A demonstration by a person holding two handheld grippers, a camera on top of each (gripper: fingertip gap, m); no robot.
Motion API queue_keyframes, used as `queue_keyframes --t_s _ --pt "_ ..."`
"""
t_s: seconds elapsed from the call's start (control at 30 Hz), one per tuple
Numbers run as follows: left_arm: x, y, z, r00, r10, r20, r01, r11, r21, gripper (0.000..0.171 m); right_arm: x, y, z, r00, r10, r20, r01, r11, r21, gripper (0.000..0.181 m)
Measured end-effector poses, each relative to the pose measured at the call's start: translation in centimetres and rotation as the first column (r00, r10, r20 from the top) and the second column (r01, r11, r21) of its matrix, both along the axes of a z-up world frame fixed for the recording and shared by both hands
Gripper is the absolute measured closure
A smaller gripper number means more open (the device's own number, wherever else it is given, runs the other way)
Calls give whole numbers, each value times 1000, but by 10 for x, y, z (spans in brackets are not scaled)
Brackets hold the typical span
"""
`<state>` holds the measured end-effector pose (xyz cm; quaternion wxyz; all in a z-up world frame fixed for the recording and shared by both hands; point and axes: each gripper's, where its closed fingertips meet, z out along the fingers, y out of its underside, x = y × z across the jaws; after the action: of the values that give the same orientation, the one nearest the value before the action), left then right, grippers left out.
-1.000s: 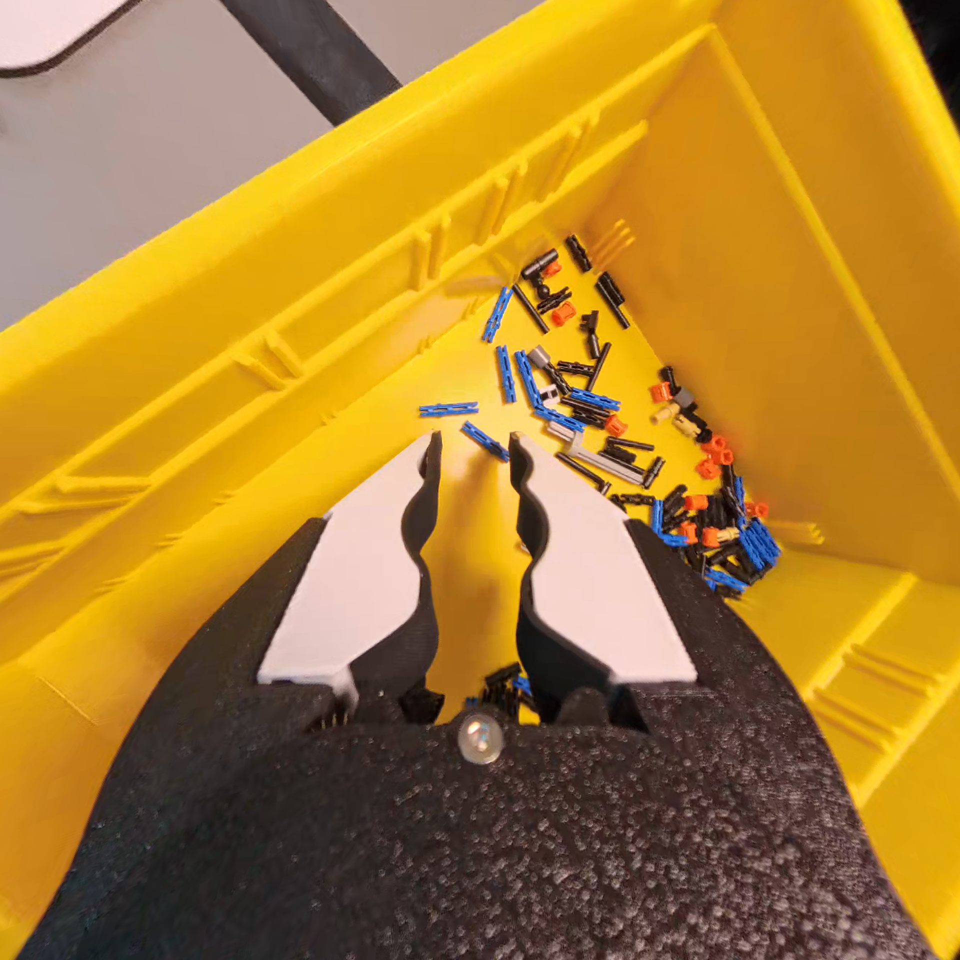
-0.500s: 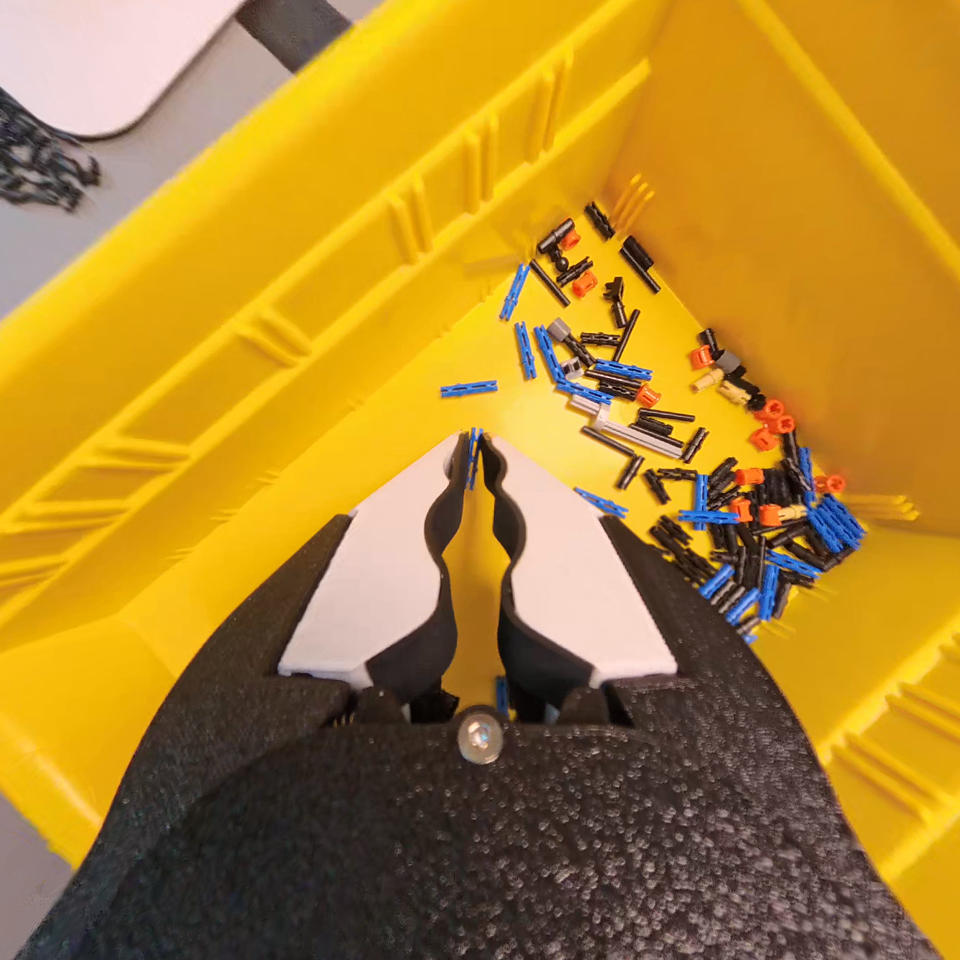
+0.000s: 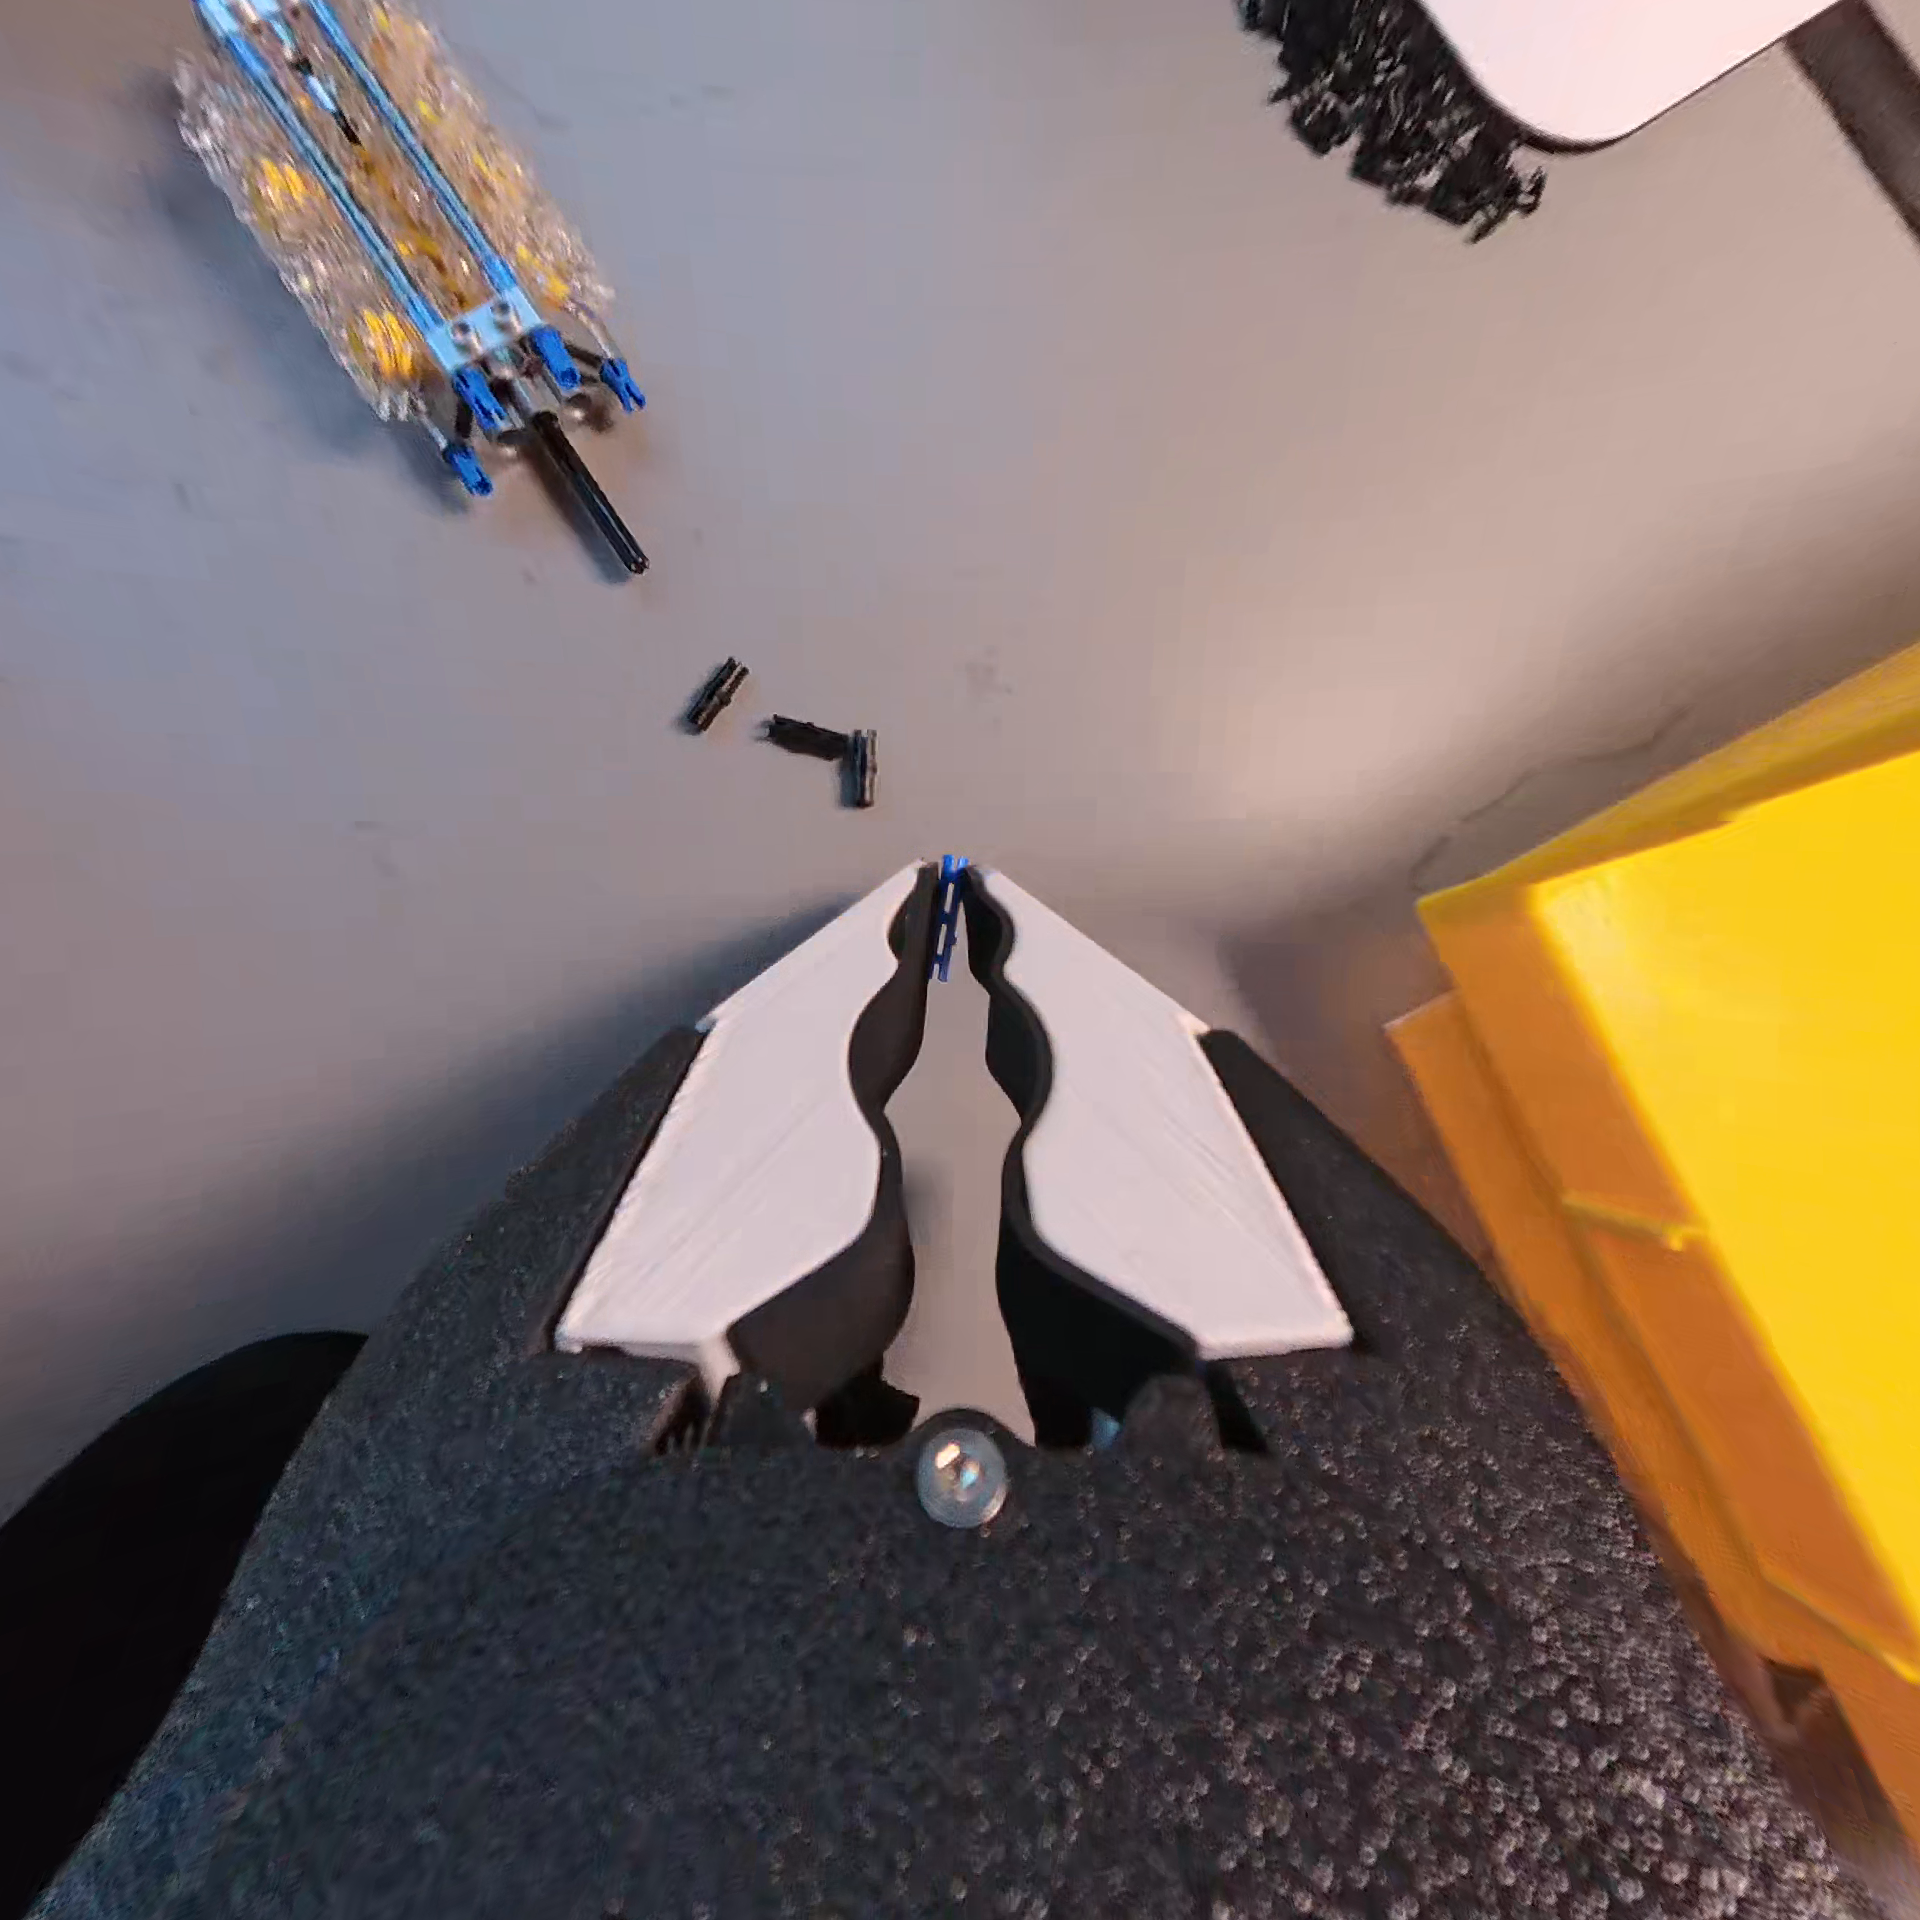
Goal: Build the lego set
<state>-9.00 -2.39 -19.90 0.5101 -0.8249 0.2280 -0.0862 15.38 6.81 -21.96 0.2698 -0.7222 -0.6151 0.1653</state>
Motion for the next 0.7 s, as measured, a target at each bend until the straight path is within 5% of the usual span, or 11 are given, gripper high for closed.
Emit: queue_keyframes --t_s 0.1,0.37,0.43,0.53,0.7 --pt "-4 1 5 999 19 37 -19 1000 18 139 2 -4 -19 999 2 47 -2 1000 -3 177" --pt "-6 2 5 999 30 35 -31 999 14 139 0 -3 -18 1000 -1 -4 1 1000 1 177" --pt "-5 1 4 999 29 29 -29 999 14 139 -4 2 -8 1000 9 -29 -7 999 52 158" --pt "-5 2 3 999 28 31 -29 1000 7 139 -34 16 53 959 9 -285 25 993 115 151" --pt "-3 2 -1 1000 19 11 -19 1000 -10 139 -81 73 181 787 42 -616 239 899 367 159"
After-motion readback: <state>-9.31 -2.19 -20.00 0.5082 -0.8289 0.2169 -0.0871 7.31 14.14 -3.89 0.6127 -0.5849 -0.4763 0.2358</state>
